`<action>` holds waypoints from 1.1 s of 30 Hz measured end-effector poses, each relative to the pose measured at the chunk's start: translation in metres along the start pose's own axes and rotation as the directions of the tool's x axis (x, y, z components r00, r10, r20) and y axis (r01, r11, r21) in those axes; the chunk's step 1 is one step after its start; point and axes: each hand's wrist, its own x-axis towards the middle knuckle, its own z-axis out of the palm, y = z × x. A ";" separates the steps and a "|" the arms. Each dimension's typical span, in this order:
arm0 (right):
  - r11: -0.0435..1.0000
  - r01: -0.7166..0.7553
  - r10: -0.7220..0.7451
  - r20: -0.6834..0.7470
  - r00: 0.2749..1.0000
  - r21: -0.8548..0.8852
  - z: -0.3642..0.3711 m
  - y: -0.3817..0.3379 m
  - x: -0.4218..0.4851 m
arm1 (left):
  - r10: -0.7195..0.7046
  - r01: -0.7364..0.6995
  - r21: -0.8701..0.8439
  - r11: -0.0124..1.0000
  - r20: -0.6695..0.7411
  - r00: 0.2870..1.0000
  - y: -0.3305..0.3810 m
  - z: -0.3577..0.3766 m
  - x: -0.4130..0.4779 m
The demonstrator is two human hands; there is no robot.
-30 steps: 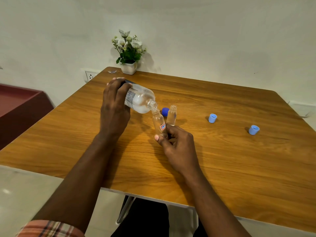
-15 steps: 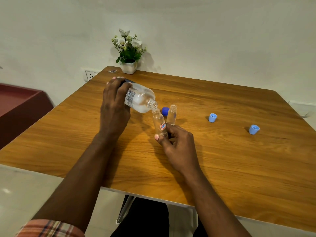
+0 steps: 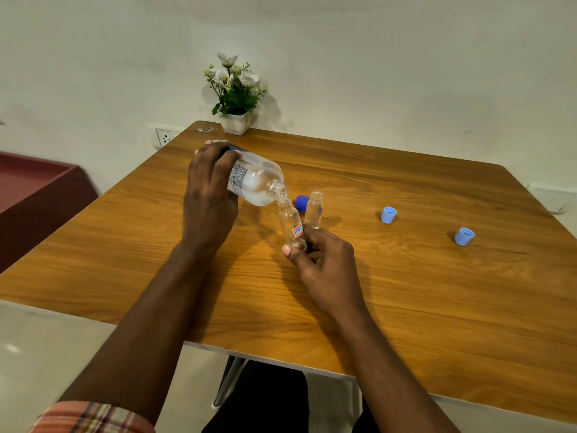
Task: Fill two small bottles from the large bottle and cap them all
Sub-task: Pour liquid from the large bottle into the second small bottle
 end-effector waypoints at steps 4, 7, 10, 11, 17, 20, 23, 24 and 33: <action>1.000 -0.007 0.008 0.012 1.000 -0.017 0.000 0.002 0.000 | -0.001 0.001 -0.001 1.000 0.001 1.000 -0.001 0.000 0.000; 1.000 -0.005 0.005 0.009 1.000 -0.015 0.000 0.001 0.000 | 0.007 -0.007 -0.003 1.000 -0.005 1.000 -0.001 0.000 0.000; 1.000 -0.007 0.007 0.007 1.000 -0.011 0.000 0.001 0.000 | 0.009 -0.009 -0.001 1.000 -0.007 1.000 -0.001 0.001 0.000; 1.000 -0.005 0.005 0.006 1.000 -0.010 0.000 0.001 0.000 | 0.008 -0.008 -0.002 1.000 -0.008 1.000 -0.001 0.001 0.000; 1.000 -0.008 0.008 0.002 1.000 0.001 0.000 0.001 0.000 | 0.014 -0.014 -0.009 1.000 -0.021 1.000 -0.001 0.001 0.000; 1.000 -0.010 0.010 0.003 1.000 -0.001 0.000 0.001 0.000 | 0.016 -0.016 -0.012 1.000 -0.024 1.000 -0.001 0.001 0.000; 1.000 -0.010 0.010 0.004 1.000 -0.004 0.000 0.001 0.000 | 0.011 -0.012 -0.011 1.000 -0.024 1.000 -0.001 0.001 0.000; 1.000 -0.011 0.011 0.003 1.000 -0.006 0.000 0.001 0.000 | 0.012 -0.012 -0.012 1.000 -0.024 1.000 -0.001 0.001 0.000; 1.000 -0.010 0.010 0.005 1.000 -0.010 0.000 0.001 0.000 | 0.007 -0.007 -0.010 1.000 -0.015 1.000 -0.001 0.001 0.000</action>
